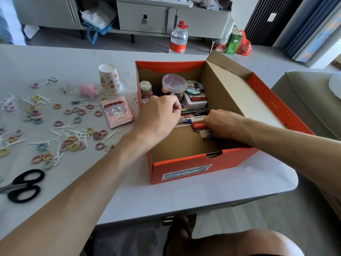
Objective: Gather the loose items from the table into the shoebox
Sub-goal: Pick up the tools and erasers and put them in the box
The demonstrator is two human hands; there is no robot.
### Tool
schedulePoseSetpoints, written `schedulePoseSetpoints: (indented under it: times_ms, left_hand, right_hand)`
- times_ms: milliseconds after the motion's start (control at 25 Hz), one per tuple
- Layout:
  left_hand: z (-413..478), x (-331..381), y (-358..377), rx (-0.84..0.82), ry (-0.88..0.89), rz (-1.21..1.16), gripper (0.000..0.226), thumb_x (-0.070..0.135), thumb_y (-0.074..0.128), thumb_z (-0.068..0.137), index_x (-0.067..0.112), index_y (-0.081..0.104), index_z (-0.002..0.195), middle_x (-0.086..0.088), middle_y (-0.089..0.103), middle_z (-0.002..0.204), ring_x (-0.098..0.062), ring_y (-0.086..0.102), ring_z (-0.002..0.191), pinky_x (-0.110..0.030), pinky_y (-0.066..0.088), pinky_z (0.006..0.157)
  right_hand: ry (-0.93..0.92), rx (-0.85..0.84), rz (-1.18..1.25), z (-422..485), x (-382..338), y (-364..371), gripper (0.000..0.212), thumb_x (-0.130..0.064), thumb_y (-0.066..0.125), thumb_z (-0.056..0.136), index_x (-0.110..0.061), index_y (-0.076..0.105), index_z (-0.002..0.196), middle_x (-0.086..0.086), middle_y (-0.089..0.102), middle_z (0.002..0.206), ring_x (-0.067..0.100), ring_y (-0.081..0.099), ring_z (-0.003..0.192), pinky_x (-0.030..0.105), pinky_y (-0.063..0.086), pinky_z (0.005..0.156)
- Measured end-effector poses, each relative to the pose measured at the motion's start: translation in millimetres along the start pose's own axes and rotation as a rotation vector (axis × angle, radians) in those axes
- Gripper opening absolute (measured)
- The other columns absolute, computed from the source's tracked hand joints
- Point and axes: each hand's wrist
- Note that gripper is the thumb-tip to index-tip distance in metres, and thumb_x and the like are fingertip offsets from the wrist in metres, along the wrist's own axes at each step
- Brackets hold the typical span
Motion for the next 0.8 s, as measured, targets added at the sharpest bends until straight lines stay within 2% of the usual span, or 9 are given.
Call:
schedulePoseSetpoints:
  times_ms: [80, 200, 360, 480, 560, 680, 720, 800]
  left_hand:
    - [0, 0, 1, -0.005, 0.005, 0.005, 0.016, 0.018, 0.057, 0.093, 0.019, 0.072, 0.091, 0.002, 0.070, 0.079, -0.013, 0.064, 0.072, -0.027, 0.052, 0.064]
    - [0, 3, -2, 0.012, 0.001, -0.052, 0.016, 0.015, 0.057, 0.093, 0.017, 0.073, 0.090, 0.002, 0.069, 0.077, -0.010, 0.062, 0.068, -0.017, 0.044, 0.059]
    - [-10, 10, -25, 0.100, -0.013, -0.231, 0.013, 0.012, 0.058, 0.094, 0.015, 0.071, 0.093, 0.002, 0.069, 0.083, -0.011, 0.066, 0.077, -0.020, 0.052, 0.068]
    - [-33, -9, -67, 0.153, -0.059, -0.234, 0.010, 0.015, 0.060, 0.093, 0.018, 0.069, 0.093, 0.006, 0.069, 0.085, -0.008, 0.065, 0.078, -0.019, 0.048, 0.065]
    - [-56, -39, -104, 0.090, -0.154, -0.136, 0.007, 0.020, 0.062, 0.091, 0.022, 0.069, 0.089, 0.009, 0.068, 0.081, -0.009, 0.064, 0.075, -0.023, 0.047, 0.063]
    - [-101, -97, -155, -0.063, -0.394, 0.007, 0.006, 0.024, 0.065, 0.087, 0.027, 0.068, 0.083, 0.008, 0.069, 0.082, -0.015, 0.064, 0.079, -0.028, 0.046, 0.069]
    - [-118, -117, -167, -0.100, -0.466, 0.048, 0.002, 0.025, 0.066, 0.086, 0.026, 0.068, 0.085, 0.006, 0.070, 0.086, -0.016, 0.064, 0.083, -0.028, 0.045, 0.071]
    - [-152, -153, -188, -0.185, -0.584, 0.128, 0.014, 0.029, 0.070, 0.084, 0.022, 0.067, 0.096, 0.002, 0.070, 0.099, -0.013, 0.062, 0.088, -0.027, 0.045, 0.073]
  right_hand:
    - [0.007, -0.008, 0.012, -3, -1, -3, 0.027, -0.021, 0.065, 0.089, -0.011, 0.061, 0.114, 0.010, 0.061, 0.106, 0.024, 0.064, 0.089, 0.027, 0.041, 0.062]
    - [0.012, 0.026, 0.059, -12, -4, -16, 0.022, -0.020, 0.070, 0.086, -0.010, 0.065, 0.105, 0.010, 0.062, 0.100, 0.025, 0.063, 0.083, 0.029, 0.042, 0.061]
    - [-0.007, 0.228, 0.292, -32, -27, -55, 0.018, -0.025, 0.065, 0.087, -0.010, 0.073, 0.090, 0.007, 0.071, 0.089, 0.023, 0.064, 0.081, 0.035, 0.054, 0.071]
    - [-0.072, 0.402, 0.563, -52, -65, -94, 0.016, -0.019, 0.062, 0.090, -0.011, 0.075, 0.092, 0.004, 0.073, 0.088, 0.017, 0.066, 0.077, 0.036, 0.056, 0.075]
    - [-0.145, 0.472, 0.653, -63, -97, -117, 0.014, -0.018, 0.062, 0.092, -0.012, 0.074, 0.096, 0.003, 0.073, 0.089, 0.015, 0.067, 0.077, 0.035, 0.058, 0.074]
    - [-0.251, 0.509, 0.684, -67, -153, -142, 0.015, -0.018, 0.061, 0.092, -0.014, 0.074, 0.098, 0.003, 0.073, 0.094, 0.015, 0.068, 0.082, 0.032, 0.057, 0.078]
    - [-0.293, 0.483, 0.681, -64, -172, -146, 0.016, -0.019, 0.060, 0.092, -0.013, 0.073, 0.099, 0.004, 0.073, 0.095, 0.015, 0.068, 0.083, 0.030, 0.057, 0.079]
    - [-0.364, 0.348, 0.653, -52, -215, -144, 0.019, -0.024, 0.061, 0.092, -0.015, 0.071, 0.107, 0.003, 0.072, 0.104, 0.017, 0.066, 0.091, 0.030, 0.054, 0.083]
Point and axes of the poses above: each hand's wrist, its own z-axis towards the middle knuckle, its own y-axis out of the palm, x = y × z
